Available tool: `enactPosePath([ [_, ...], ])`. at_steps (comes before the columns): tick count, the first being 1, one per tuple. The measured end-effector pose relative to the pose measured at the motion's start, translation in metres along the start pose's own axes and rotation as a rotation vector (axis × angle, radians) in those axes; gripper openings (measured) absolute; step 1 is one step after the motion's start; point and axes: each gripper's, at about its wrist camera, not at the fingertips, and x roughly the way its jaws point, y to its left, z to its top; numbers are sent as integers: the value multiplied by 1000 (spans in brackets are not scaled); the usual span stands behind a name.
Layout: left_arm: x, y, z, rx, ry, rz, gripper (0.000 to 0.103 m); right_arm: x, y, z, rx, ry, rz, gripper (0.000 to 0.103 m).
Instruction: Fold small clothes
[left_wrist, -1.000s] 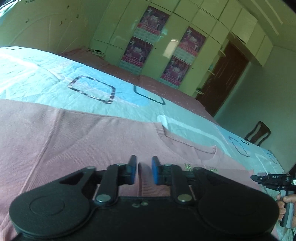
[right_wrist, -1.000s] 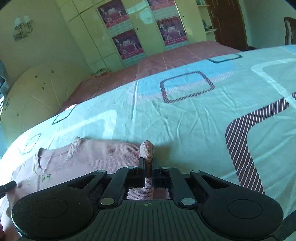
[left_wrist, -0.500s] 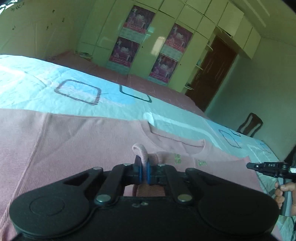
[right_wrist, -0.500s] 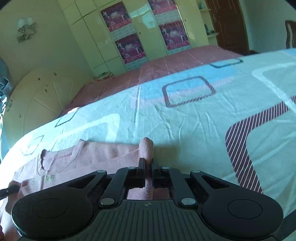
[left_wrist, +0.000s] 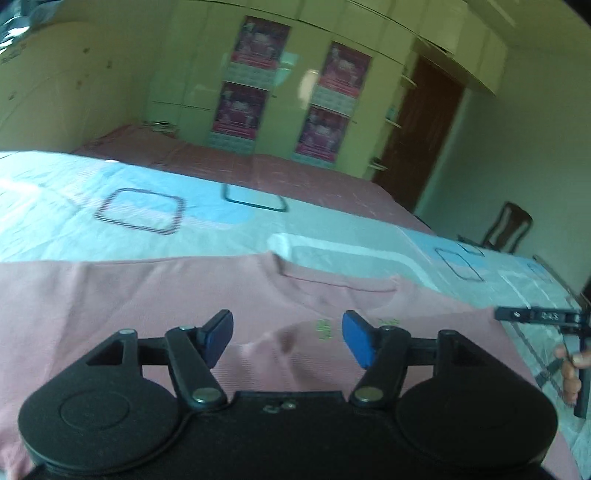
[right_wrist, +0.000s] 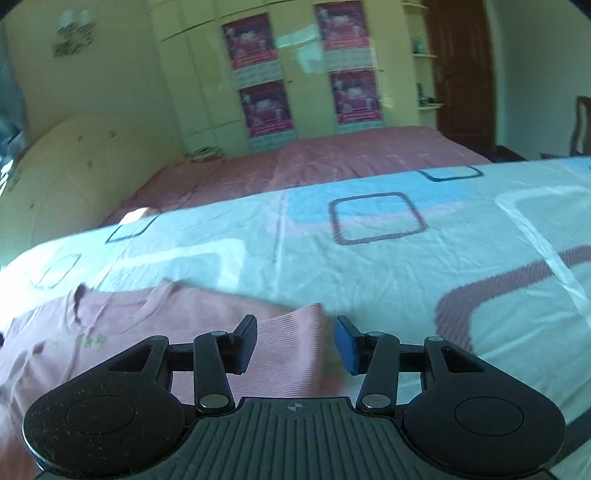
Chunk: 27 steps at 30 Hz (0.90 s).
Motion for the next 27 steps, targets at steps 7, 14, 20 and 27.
enactPosePath([
  [7,53,-44,-14,132,99,-41,64,35,66,-10,-188,103,176,47],
  [14,36,-8,-18,126,81,9,59,44,-23,-3,-16,87,-164,0],
  [20,38,-19,-19,166,83,38,60,44,-28,0,-56,111,-194,0],
  [27,14,-33,-12,175,36,46,68,17,-1,-3,-129,79,-174,0],
])
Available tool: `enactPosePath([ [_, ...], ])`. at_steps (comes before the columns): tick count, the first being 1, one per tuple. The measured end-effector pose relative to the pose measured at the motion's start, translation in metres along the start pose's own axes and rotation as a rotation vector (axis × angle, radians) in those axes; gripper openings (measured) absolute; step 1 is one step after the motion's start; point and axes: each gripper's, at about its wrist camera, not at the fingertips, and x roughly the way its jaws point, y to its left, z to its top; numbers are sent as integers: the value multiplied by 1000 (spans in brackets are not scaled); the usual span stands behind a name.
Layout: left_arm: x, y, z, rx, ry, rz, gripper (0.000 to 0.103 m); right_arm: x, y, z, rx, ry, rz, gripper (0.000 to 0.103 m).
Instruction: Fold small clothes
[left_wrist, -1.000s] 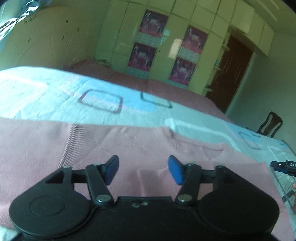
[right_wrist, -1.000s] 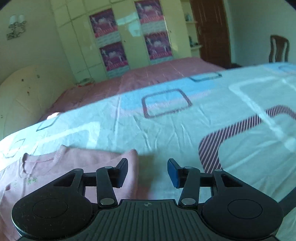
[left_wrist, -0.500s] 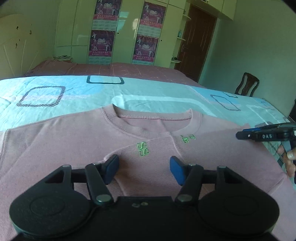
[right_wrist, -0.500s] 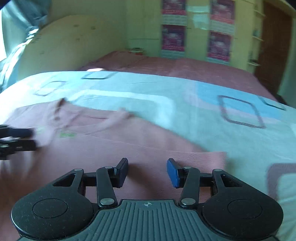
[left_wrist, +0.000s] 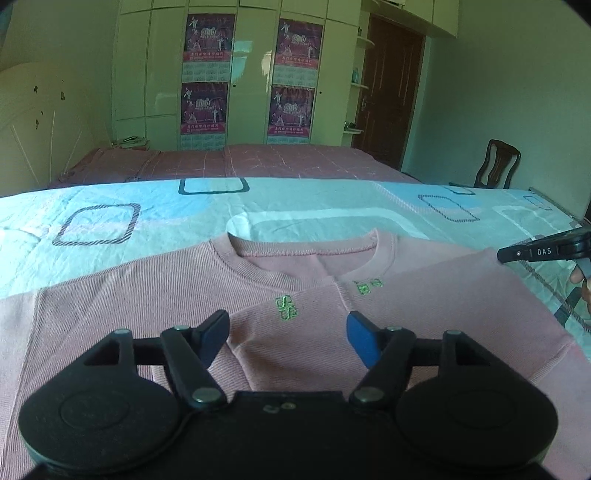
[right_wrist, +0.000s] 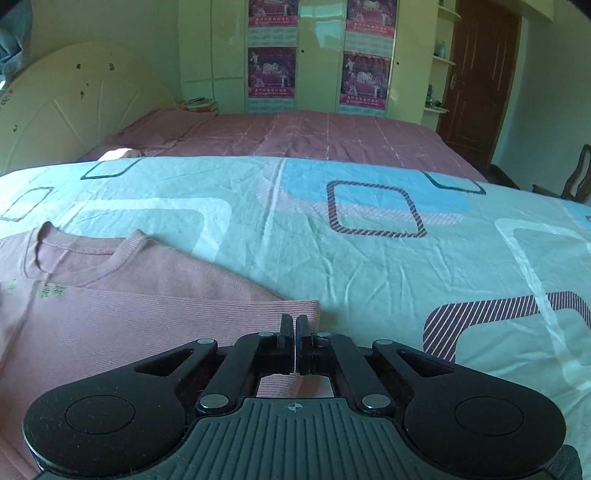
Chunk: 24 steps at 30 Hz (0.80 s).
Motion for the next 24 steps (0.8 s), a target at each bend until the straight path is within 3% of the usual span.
enactPosePath([
  [7,-3,-20,-12,73,65,39,68,2,14,-17,-13,73,17,0],
  [12,-17,-16,-31,64,102,50,68,-23,19,-40,3,87,18,0],
  [17,-39,-10,-39,46,86,38,68,-55,32,-67,-45,66,-20,0],
  [21,-44,-7,-40,30,90,19,68,-85,42,-69,-24,-10,-9,0],
  [24,-37,-9,-44,66,122,19,70,-65,48,-82,-19,131,-47,0],
])
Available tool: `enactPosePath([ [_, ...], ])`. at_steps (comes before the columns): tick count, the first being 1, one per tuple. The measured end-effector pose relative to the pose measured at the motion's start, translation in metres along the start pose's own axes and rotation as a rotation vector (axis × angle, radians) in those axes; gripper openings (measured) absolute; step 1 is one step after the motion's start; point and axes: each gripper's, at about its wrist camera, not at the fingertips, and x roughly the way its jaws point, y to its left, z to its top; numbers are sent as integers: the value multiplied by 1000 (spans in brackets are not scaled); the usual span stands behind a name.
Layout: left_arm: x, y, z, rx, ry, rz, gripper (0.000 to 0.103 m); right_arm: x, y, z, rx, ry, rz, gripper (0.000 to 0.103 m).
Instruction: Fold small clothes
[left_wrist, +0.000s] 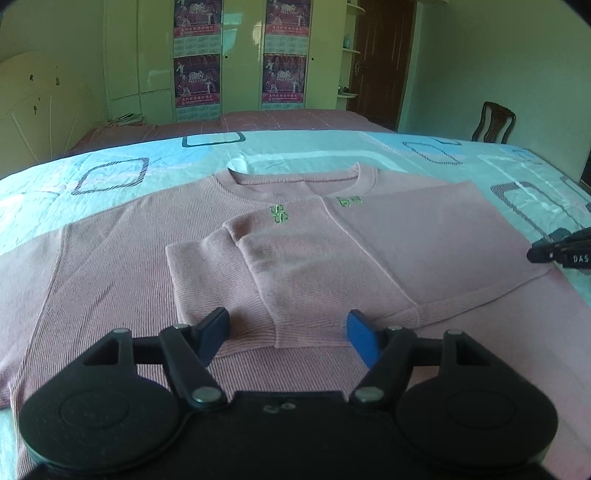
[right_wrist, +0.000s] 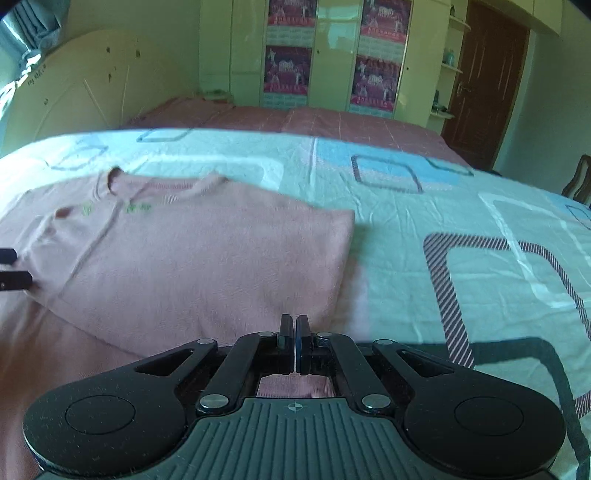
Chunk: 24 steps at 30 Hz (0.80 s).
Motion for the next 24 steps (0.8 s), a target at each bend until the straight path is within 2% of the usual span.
enactPosePath([
  [1,1,-1,1,16,5,6,70,-2,0,-3,9,-25,-3,0],
  [3,-3,-1,3,5,10,11,69,-8,1,0,33,-19,-3,0],
  [5,-11,2,2,-20,-6,23,69,-23,0,-2,73,-91,15,0],
  [6,-15,4,-1,-39,-4,35,69,-25,1,-4,68,-98,20,0],
  [8,-23,10,-8,-89,9,64,70,-12,4,-10,38,-6,31,0],
  [11,-49,23,-22,-147,-1,124,70,-29,1,-14,55,-77,50,0],
  [14,-85,48,-42,-246,-19,213,70,-45,-8,-19,145,-138,103,0],
  [18,-139,112,-73,-476,-53,339,70,-50,-1,-25,180,-142,163,0],
  [20,-163,152,-90,-610,-96,374,70,-52,7,-25,209,-133,158,38],
  [21,-175,176,-99,-687,-121,396,70,-56,11,-25,218,-160,153,76],
  [22,-184,197,-107,-754,-143,415,70,-62,15,-25,222,-193,159,80],
  [24,-200,241,-121,-882,-193,439,70,-67,24,-21,230,-201,160,79],
])
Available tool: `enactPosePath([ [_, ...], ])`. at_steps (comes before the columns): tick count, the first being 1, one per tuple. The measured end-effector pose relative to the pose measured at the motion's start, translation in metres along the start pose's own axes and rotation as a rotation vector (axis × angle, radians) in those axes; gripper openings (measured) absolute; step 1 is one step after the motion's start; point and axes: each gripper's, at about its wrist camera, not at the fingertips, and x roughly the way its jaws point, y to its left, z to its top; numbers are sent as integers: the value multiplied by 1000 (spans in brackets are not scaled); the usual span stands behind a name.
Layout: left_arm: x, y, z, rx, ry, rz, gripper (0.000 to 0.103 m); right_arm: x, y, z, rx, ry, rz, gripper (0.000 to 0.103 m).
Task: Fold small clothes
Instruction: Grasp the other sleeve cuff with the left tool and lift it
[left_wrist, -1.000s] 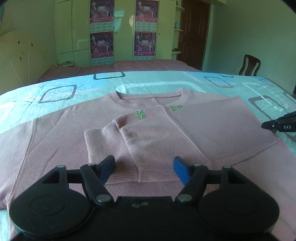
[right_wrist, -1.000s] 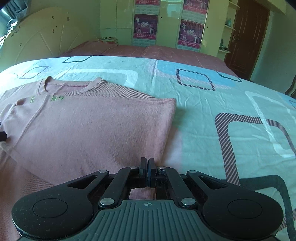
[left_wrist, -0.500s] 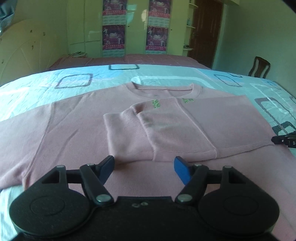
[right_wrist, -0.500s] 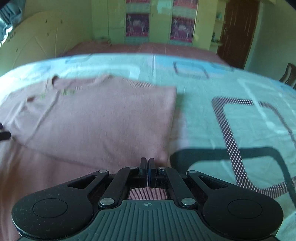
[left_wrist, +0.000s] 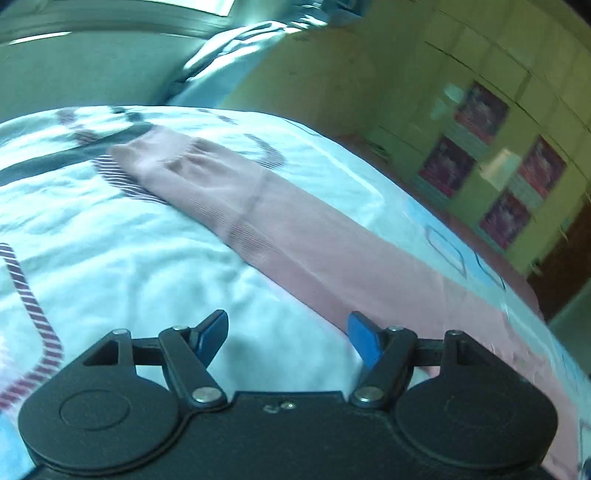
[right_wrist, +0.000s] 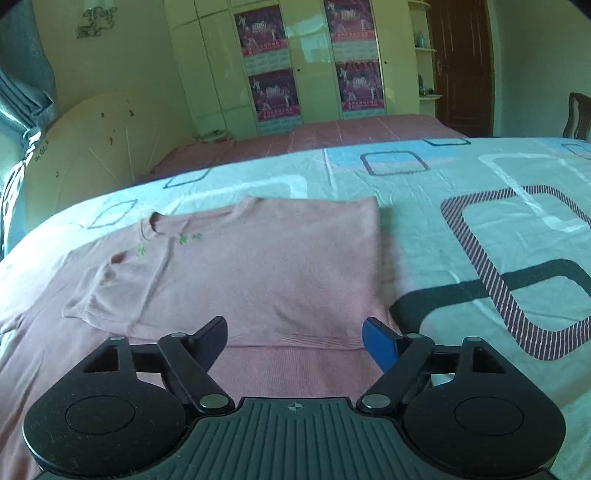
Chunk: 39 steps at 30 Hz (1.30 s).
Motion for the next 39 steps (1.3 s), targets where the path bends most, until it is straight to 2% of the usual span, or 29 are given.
enactPosePath([
  [2,9,33,23,-105,-26,-2,68,-1,9,2,23,-7,-12,70],
  [3,15,46,33,-142,-37,-7,68,0,13,3,43,-6,-16,60],
  [4,20,58,43,-172,-43,-12,68,2,16,4,66,-4,-25,58],
  [7,35,90,65,-266,-62,-50,68,2,29,7,159,-9,-54,58],
  [10,49,110,79,-335,-82,-80,66,2,51,11,169,-13,-77,58],
  [12,57,121,85,-378,-94,-98,60,3,66,14,164,-12,-86,58],
  [15,69,136,89,-435,-112,-121,47,3,82,18,139,-12,-106,58],
  [16,73,140,90,-454,-117,-122,38,2,86,19,135,-13,-111,58],
  [17,76,143,90,-467,-115,-122,25,2,88,20,132,-14,-115,58],
  [18,82,148,92,-483,-103,-127,18,2,89,20,130,-14,-119,58],
  [19,85,151,92,-493,-85,-131,8,1,90,21,128,-13,-123,58],
  [20,88,152,95,-485,-76,-137,6,0,91,21,126,-12,-126,58],
  [23,78,127,105,-338,-78,-133,5,-1,90,21,118,-9,-134,58],
  [26,64,92,104,-239,-82,-210,5,-2,86,20,128,-13,-133,58],
  [30,52,18,91,-75,-50,-336,5,-1,78,18,138,-18,-112,58],
  [35,36,-91,44,145,11,-458,5,-4,63,15,138,-29,-77,58],
  [39,34,-164,-1,233,78,-524,5,-10,42,14,149,-39,-48,58],
])
